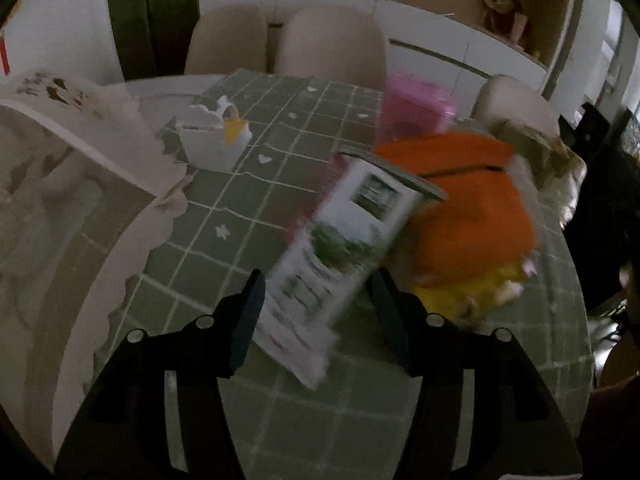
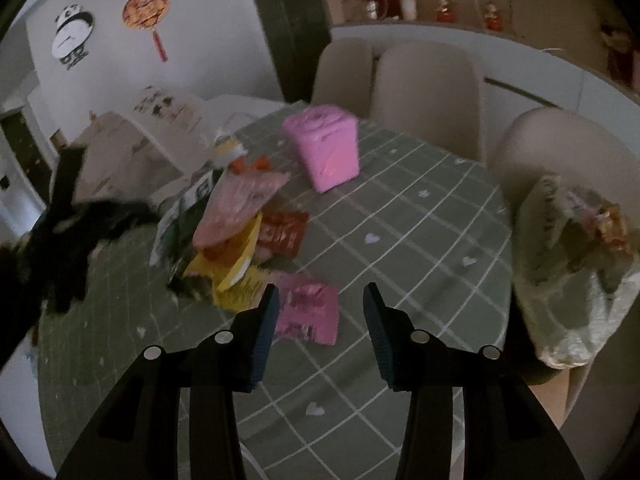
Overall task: Collect trash
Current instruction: 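Grasp the white milk carton with the left tool and lift it, then grasp the orange bag with the right tool while the left tool holds the milk carton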
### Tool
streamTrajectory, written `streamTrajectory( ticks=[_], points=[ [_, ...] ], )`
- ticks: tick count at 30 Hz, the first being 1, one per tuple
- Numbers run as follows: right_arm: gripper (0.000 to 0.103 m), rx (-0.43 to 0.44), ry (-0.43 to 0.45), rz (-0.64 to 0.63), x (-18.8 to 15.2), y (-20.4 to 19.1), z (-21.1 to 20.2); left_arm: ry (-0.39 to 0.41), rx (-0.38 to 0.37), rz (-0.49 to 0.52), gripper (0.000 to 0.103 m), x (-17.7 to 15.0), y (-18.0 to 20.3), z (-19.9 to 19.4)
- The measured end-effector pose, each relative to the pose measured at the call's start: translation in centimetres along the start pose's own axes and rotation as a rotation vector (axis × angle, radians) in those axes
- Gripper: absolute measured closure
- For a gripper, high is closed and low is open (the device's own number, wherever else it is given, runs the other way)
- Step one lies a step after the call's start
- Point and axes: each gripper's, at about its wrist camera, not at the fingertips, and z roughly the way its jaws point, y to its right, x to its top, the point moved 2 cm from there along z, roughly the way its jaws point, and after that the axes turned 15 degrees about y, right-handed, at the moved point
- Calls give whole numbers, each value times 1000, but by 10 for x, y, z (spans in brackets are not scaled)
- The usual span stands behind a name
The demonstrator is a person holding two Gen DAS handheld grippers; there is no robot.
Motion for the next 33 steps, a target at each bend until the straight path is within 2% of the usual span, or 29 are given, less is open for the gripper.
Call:
streamTrajectory(
  ticks=[3, 5, 10, 13, 15, 19, 21, 23, 24, 27, 32, 33],
  points=[
    [62, 2, -33, -8, -12, 2, 6, -24, -71, -140, 42, 2, -22, 22],
    [62, -4, -57, -7, -17, 5, 10, -57, -100, -192, 42, -6, -26, 32],
    [62, -19, -68, 10, -19, 18, 15, -86, -193, -167, 40, -29, 0, 16],
    [62, -21, -70, 26, -19, 25, 18, -103, -242, -121, 39, -42, 27, -4],
    [62, -23, -68, 31, -17, 27, 19, -104, -249, -79, 39, -45, 42, -12],
    [62, -12, -61, 47, -16, 29, 20, -105, -185, -9, 38, -45, 65, -13],
    [62, -4, -64, 51, -18, 28, 19, -130, -120, 53, 38, -45, 76, -4],
    [62, 8, -69, 44, -20, 26, 17, -166, -56, 60, 40, -46, 80, 5],
    [62, 9, -69, 38, -21, 25, 15, -173, -35, 39, 41, -45, 78, 6],
    [62, 12, -44, 0, -23, 21, 6, -153, 18, -75, 53, -39, 68, -10],
    [62, 55, -35, 3, -21, 17, 11, -55, 80, -294, 56, -42, 50, -55],
    [62, 68, -38, -3, -20, 15, 15, -38, 93, -330, 60, -46, 48, -63]
  ],
)
